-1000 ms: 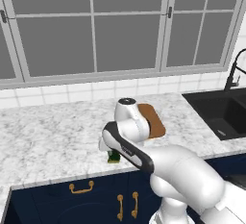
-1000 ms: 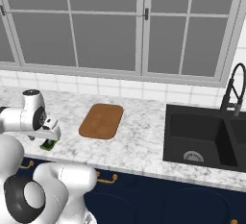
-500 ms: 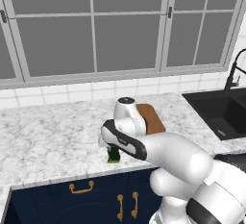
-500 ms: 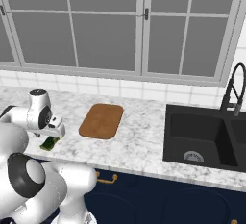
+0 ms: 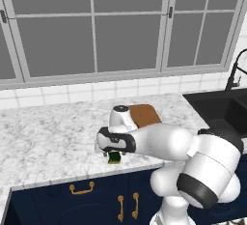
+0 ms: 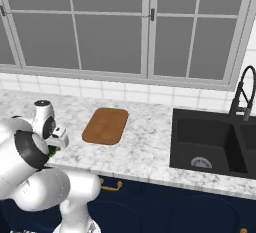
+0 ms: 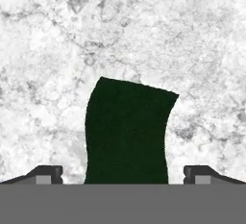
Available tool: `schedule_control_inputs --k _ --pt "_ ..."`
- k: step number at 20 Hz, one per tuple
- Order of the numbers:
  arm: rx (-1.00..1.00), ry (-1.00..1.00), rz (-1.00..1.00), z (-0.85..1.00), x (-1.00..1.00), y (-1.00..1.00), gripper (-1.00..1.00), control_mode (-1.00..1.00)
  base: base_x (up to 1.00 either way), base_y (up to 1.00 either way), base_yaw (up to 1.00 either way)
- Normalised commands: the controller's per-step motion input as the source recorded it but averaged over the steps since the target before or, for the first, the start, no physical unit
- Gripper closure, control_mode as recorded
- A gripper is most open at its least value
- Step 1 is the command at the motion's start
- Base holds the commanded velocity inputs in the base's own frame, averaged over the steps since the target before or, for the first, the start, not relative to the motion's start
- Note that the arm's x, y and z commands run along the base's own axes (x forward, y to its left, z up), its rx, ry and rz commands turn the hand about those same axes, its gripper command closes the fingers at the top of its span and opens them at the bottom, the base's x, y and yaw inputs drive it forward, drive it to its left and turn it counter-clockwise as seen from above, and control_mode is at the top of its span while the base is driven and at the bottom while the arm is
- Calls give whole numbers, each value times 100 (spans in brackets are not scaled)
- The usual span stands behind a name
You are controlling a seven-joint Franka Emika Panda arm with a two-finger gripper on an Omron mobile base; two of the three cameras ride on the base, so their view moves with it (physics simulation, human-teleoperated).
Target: Pick up the sponge from the counter and clean the cutting board by briefly scrubbing or pressing down on the cutting board. Once finished, release the sponge.
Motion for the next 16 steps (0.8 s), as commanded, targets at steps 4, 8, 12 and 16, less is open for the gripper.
schedule_control_inputs --k 4,8,12,16 --pt "0 0 0 -32 31 8 -100 -100 0 0 0" --pt "0 2 0 -38 27 17 -100 -100 0 0 0" --pt "0 0 0 -46 8 25 -100 -100 0 0 0" --pt "0 0 0 -66 -42 22 100 -100 0 0 0"
